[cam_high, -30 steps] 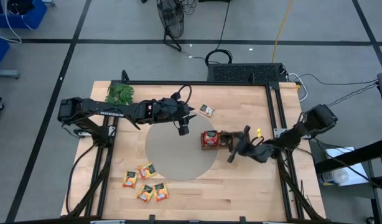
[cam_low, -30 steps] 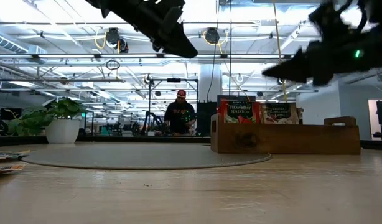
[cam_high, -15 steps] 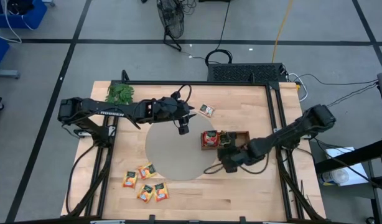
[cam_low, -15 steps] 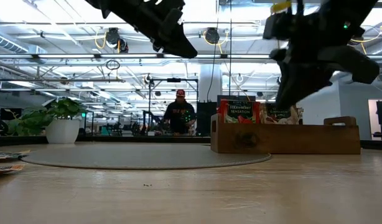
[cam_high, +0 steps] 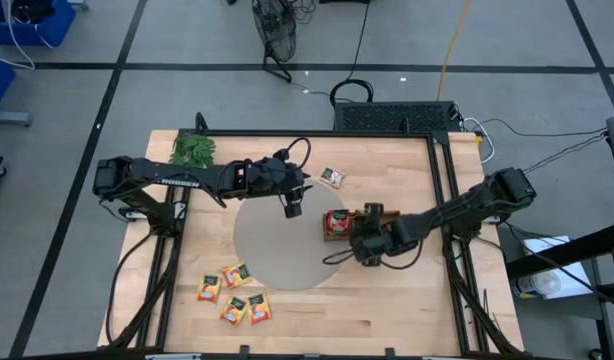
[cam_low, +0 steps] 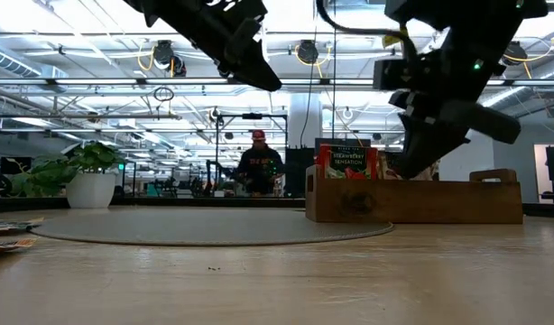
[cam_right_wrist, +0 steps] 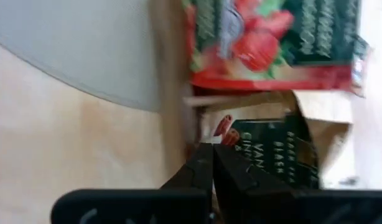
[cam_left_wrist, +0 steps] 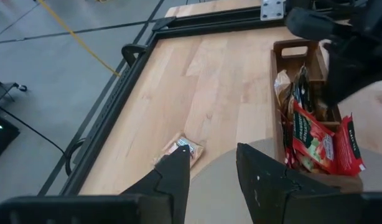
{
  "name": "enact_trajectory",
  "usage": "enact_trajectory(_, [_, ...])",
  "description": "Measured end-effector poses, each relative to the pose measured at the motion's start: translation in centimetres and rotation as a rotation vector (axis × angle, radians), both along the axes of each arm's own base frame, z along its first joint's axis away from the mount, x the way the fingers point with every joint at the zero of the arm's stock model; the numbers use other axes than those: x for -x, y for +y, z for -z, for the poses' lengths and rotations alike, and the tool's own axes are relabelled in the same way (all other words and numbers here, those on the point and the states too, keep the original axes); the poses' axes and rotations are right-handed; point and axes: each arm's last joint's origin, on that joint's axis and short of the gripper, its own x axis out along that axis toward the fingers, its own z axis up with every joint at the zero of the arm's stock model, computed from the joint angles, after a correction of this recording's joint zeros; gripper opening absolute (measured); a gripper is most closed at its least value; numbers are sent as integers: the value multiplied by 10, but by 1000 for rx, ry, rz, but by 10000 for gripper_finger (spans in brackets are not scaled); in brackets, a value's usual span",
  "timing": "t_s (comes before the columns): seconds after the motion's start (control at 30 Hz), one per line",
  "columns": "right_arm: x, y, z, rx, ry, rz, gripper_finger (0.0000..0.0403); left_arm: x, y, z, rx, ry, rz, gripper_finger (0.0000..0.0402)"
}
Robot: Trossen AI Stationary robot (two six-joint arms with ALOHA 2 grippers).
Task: Pick & Place Tea
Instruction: Put the brown tea bag into the middle section of the wooden organizer
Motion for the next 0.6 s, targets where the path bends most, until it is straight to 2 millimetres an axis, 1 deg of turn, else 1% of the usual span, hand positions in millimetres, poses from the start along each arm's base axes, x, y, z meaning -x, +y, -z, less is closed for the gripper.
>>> enact_trajectory(0.17, [2,-10,1,4,44,35,0,0,0,0,-1,-1,0,136])
enact_trajectory(0.3, [2,-16,8,-55,76,34,0,0,0,0,-1,-1,0,136])
enact_trajectory(0.43, [4,-20,17,-103,56,27,0,0,0,0,-1,-1,0,136])
enact_trajectory(0.6, [9,-24,25,-65,61,53,0,0,0,0,-1,-4,0,136])
